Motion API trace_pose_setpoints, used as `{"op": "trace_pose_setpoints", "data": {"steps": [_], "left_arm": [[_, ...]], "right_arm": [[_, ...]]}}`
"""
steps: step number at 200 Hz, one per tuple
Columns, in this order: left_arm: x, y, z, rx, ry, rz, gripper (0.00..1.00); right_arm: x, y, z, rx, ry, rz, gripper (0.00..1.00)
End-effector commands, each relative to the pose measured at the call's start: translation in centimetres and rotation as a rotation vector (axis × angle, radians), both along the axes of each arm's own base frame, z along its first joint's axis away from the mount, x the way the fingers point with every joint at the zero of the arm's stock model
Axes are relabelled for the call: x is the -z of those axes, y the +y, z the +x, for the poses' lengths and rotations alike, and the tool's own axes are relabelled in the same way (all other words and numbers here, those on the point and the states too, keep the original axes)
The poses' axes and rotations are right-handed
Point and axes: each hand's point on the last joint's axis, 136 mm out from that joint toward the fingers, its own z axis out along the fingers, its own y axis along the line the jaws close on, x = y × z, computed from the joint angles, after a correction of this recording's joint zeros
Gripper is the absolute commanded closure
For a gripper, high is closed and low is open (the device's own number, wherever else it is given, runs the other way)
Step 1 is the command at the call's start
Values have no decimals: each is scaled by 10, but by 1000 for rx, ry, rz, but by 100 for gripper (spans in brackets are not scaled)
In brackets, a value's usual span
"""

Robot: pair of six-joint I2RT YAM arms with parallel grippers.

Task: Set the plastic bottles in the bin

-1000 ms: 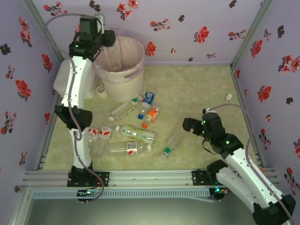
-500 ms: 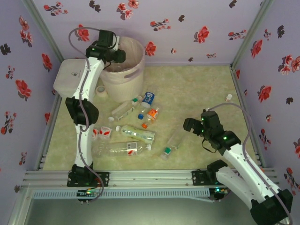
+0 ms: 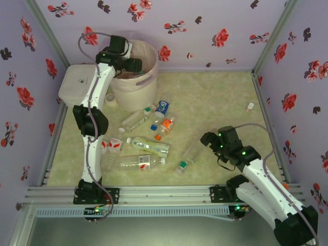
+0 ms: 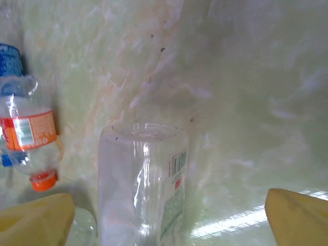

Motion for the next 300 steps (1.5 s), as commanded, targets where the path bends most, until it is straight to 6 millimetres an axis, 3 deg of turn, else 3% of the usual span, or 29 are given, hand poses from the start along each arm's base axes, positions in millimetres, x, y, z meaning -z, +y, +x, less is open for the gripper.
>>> {"op": "trace_pose_setpoints", "data": {"steps": [1,14,63,94,107,132,153,194,213,250,275,300], "left_arm": [[-73,-2,-13,45,-156,-20,7],[-93,0,-21,54,-194,-15,0],[-179,8,-68,91,-364,5,0],[-214,-1,-112,128,-424,9,0],[-216,-9,-138,142,-429,13,0],[-203,-38,-192,234,-459,-95,0],[-158,-58,-235,303,-363,-179,0],[-87,-59,-298,281,-222,-308,0],[-59,-58,-312,260,-181,-365,0],[-18,-56,-315,199,-95,-403,0],[-16,-68,-315,220,-73,-473,0],[-26,-93,-319,304,-58,-611,0]], "right_arm": [[-7,13,19,121,-51,147,6],[-4,8,19,114,-38,93,3],[2,17,29,82,-10,-1,1],[1,14,36,160,20,-94,1],[1,18,41,176,43,-96,1],[20,27,39,219,177,-104,1],[31,34,38,206,270,-141,1],[39,36,43,207,289,-170,15],[41,37,44,187,314,-204,22],[35,38,43,139,341,-242,39],[19,31,43,139,304,-255,44],[-16,28,60,111,188,-228,48]]}}
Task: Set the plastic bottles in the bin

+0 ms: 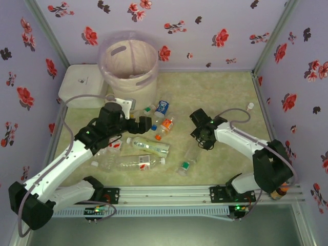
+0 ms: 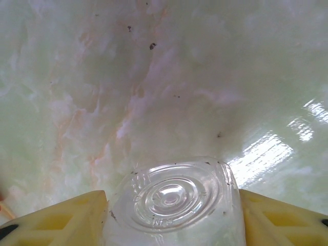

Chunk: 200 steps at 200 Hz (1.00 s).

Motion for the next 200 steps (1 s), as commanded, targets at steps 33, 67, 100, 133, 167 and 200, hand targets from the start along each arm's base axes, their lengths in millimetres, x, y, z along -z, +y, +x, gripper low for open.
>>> {"op": "trace_pose_setpoints", "data": {"steps": [33,67,100,133,167,200], "left_arm": [[-37,-57,-4,191,-5,-313,0],[-37,-81,-5,233,2,-391,0],[-5,-99,-10,200,-9,-120,0],[6,-110,-7,168,-6,-96,0],[8,-112,5,117,-25,-68,0],[8,-119,6,122,-24,-97,0]], "right_arm": [[-104,39,54,-357,-372,180,58],[-151,86,65,-573,-519,390,79],[-175,113,69,-626,-573,524,88],[-195,124,70,-636,-631,597,88],[-209,133,64,-648,-672,655,87],[-217,134,61,-640,-701,685,87]]}}
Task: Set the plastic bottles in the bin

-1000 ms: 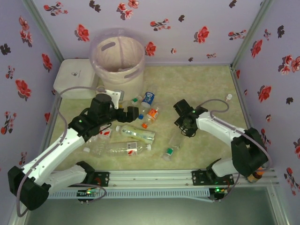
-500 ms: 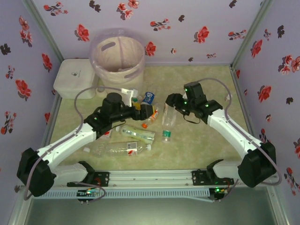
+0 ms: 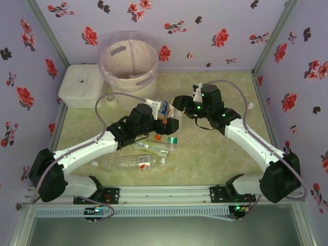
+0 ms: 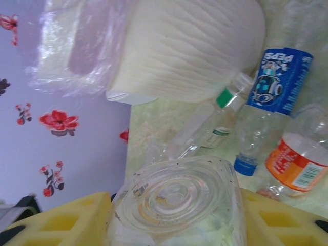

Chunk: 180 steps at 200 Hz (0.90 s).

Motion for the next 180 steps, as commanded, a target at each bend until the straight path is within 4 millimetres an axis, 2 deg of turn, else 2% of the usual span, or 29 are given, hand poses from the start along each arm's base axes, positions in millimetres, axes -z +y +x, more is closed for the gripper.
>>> {"op": "trace_pose_setpoints", "data": {"steps": [1,20,39,63,82,99,112,122,129,162,180], "left_arm": [[-12,-6,7,-19,-40,-21,0],[-8,-9,5,-4,-31,-32,8],[-11,-13,1,15,-18,-68,23],[-11,-14,-1,21,-4,-89,37],[-9,-10,-1,6,-5,-88,39],[-9,-7,-1,-3,-12,-82,41],[-9,-4,1,-14,-18,-72,42],[-8,-3,1,-18,-19,-64,43],[-8,-2,2,-22,-18,-61,43],[-12,3,1,-21,-24,-51,44],[-25,9,1,-17,-51,-39,45]], "right_arm": [[-26,6,-6,-22,-57,86,87],[-25,6,-4,-12,-59,102,87],[-24,8,-2,-7,-56,110,86],[-25,11,2,-8,-61,132,77],[-21,13,5,-9,-52,126,68],[-21,13,6,-9,-53,121,53],[-20,9,6,0,-52,100,28],[-18,2,6,20,-50,66,8],[-16,-6,7,43,-47,29,1],[-20,-51,10,155,-44,-60,0],[-23,-83,13,235,-60,-96,0]]}}
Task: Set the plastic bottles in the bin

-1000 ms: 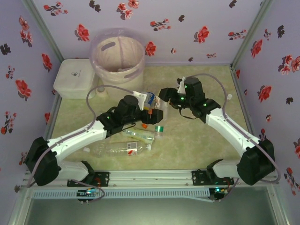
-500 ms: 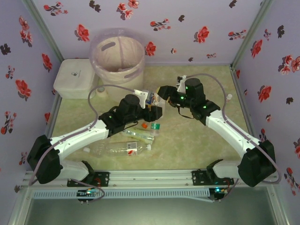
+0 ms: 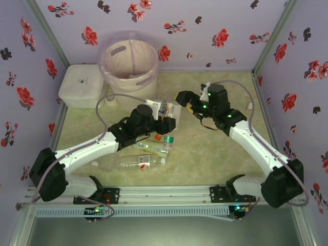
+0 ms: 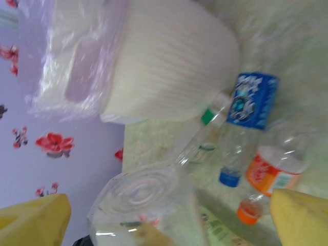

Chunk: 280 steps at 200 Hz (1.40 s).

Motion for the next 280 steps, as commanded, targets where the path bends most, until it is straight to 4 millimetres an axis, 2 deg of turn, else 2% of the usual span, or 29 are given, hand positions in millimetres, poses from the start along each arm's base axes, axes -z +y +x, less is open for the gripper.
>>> {"op": "trace_pose_setpoints", "data": {"steps": [1,19,56,78,100,116,131,147,170,217,221,233,251,280], "left_arm": [[-25,13,2,-16,-62,1,45],[-53,31,10,-27,-122,34,45],[-136,78,39,-110,-243,62,52],[-181,101,55,-159,-314,38,66],[-219,119,78,-193,-389,41,78],[-235,129,103,-216,-400,49,87],[-243,137,129,-242,-400,82,100],[-243,145,155,-272,-375,110,100],[-233,146,186,-274,-341,170,100],[-186,144,245,-261,-266,306,100],[-174,144,248,-247,-246,341,100],[-154,149,260,-249,-225,402,100],[-126,151,272,-224,-169,412,100],[-71,142,278,-162,-44,436,100]], "right_arm": [[-19,-43,2,111,-53,-74,0],[-13,-70,1,196,-64,-155,0],[4,-91,-14,246,-58,-243,0],[8,-122,-27,346,-63,-357,0],[4,-137,-45,366,-103,-411,0],[2,-142,-58,359,-127,-426,0],[0,-143,-69,336,-155,-430,0],[-2,-152,-81,336,-172,-467,0],[-7,-158,-96,318,-206,-501,0],[-8,-151,-104,252,-231,-505,0],[-8,-151,-104,247,-227,-509,0],[-6,-150,-104,237,-218,-516,0],[-4,-151,-105,236,-211,-523,0],[-1,-150,-105,231,-210,-521,0]]}}
